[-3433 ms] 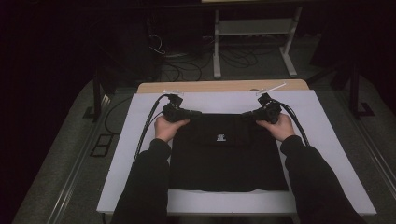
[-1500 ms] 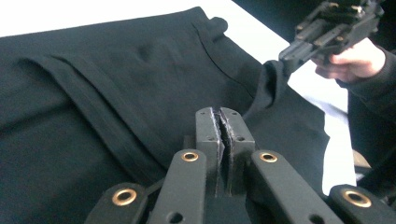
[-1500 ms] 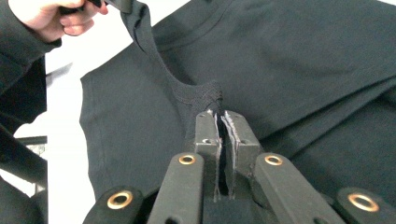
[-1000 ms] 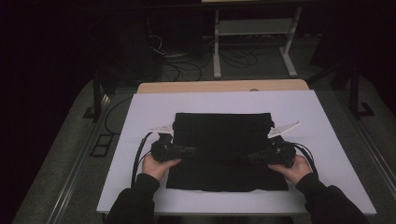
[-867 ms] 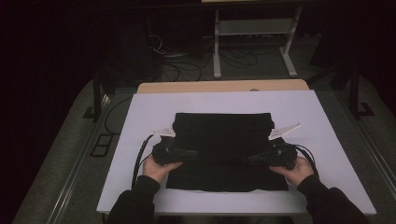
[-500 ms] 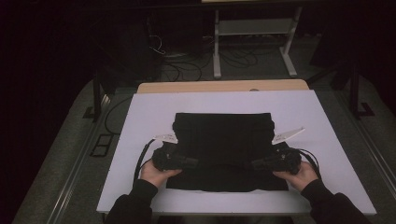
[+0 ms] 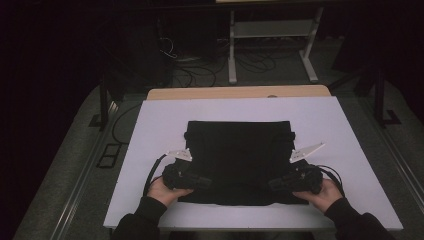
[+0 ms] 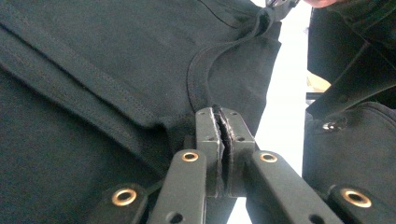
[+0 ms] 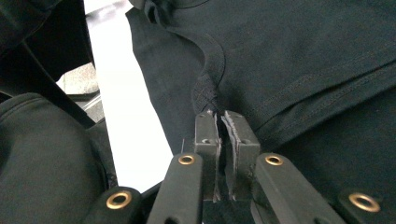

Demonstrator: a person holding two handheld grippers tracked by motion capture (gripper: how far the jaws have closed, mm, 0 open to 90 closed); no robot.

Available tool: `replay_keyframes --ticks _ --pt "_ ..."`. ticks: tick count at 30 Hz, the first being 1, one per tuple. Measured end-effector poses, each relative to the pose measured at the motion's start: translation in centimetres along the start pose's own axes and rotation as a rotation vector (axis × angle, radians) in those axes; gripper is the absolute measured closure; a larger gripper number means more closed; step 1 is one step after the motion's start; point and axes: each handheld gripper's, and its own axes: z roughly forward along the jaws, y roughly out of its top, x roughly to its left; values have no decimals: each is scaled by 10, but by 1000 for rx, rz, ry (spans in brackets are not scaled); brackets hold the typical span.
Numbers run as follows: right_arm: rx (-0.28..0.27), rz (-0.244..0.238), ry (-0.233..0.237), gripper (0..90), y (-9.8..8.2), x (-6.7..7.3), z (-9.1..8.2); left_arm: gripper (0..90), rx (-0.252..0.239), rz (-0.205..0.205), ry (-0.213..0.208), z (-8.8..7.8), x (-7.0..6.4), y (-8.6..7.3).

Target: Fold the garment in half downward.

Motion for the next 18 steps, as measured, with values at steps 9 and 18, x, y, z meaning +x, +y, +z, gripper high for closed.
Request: replay_keyframes --ticks 9,18 --pt "11 -6 16 831 -6 5 -2 854 6 10 -14 -3 -8 -4" --pt "42 -11 42 830 -12 14 -1 854 13 26 -26 -7 -19 -9"
